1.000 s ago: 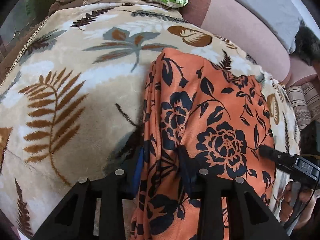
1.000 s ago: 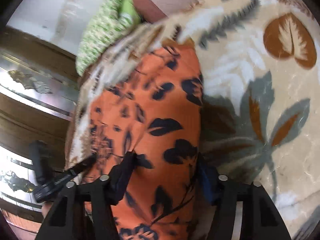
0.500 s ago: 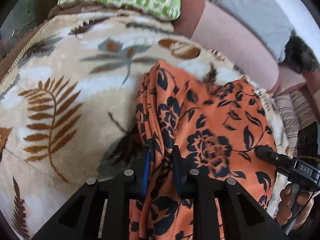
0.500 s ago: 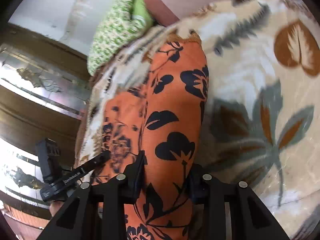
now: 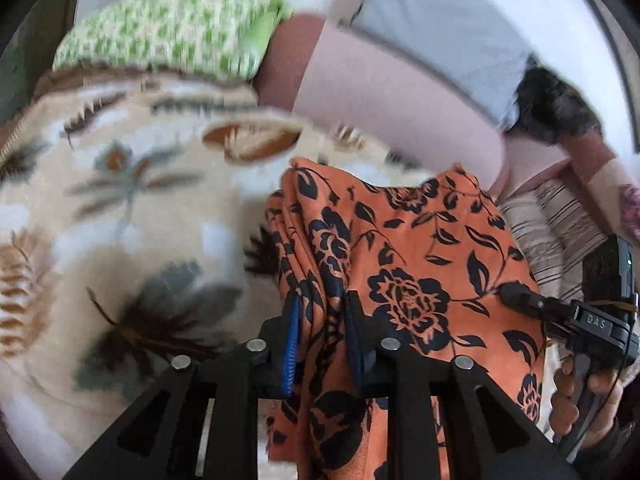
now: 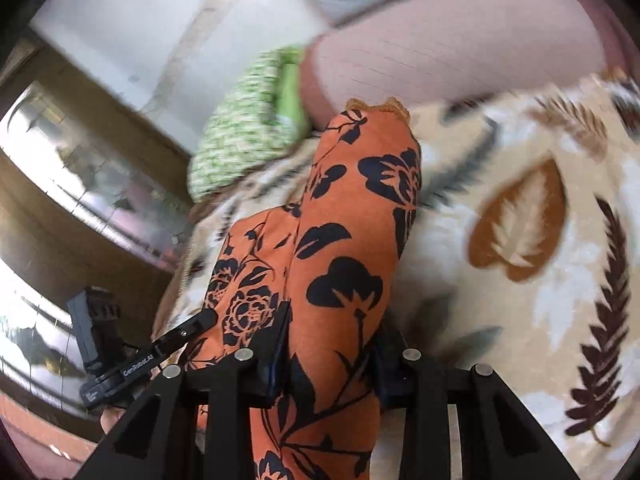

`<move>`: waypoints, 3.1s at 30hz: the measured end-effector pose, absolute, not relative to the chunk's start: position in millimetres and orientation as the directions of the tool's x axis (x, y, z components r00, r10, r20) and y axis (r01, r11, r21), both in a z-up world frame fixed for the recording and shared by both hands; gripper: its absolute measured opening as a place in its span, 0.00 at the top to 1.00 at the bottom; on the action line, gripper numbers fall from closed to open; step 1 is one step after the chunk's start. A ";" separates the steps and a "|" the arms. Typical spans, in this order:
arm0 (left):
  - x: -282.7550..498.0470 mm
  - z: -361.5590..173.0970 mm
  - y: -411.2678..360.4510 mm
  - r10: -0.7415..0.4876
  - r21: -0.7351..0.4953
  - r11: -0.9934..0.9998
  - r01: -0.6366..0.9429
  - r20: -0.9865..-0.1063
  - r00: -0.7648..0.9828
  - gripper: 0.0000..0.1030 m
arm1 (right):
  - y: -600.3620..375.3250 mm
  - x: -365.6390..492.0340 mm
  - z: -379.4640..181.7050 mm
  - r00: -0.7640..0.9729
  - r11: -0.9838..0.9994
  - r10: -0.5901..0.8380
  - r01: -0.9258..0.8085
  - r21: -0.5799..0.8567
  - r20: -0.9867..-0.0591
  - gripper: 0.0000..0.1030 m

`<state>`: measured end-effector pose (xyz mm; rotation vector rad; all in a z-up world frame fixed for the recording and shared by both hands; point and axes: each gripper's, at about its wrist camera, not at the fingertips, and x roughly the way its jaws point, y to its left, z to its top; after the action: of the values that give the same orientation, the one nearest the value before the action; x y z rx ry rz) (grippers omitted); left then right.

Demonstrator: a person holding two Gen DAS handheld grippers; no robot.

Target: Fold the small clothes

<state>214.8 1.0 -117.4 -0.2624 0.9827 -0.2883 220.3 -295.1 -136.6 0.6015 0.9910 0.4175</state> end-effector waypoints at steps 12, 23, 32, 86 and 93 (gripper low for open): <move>191.9 -110.1 21.7 -0.240 -0.253 0.966 0.049 -0.813 0.530 0.46 | -308.2 174.8 -126.7 0.591 0.808 0.439 0.070 0.585 -0.677 0.37; 178.5 -158.5 -25.3 -0.156 -0.122 0.986 0.114 -0.918 0.365 0.42 | -255.5 179.3 -164.5 0.458 0.781 0.515 0.097 0.617 -0.725 0.28; 172.6 -138.2 -35.2 -0.130 -0.079 0.987 0.138 -0.898 0.420 0.35 | -272.1 170.1 -173.9 0.430 0.772 0.511 0.151 0.618 -0.744 0.27; 66.4 -83.3 16.8 0.042 0.044 0.999 -0.011 -0.799 0.600 0.19 | -254.7 260.5 -175.1 0.396 0.959 0.212 0.091 0.268 -0.893 0.10; 66.1 -82.8 4.1 0.012 0.032 0.999 0.024 -0.799 0.601 0.19 | -257.8 197.3 -132.0 0.537 0.944 0.251 0.047 0.326 -0.805 0.10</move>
<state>66.1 4.1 -82.8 0.0412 0.9264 -0.0070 197.3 -257.8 -132.0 0.3270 1.0014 0.1242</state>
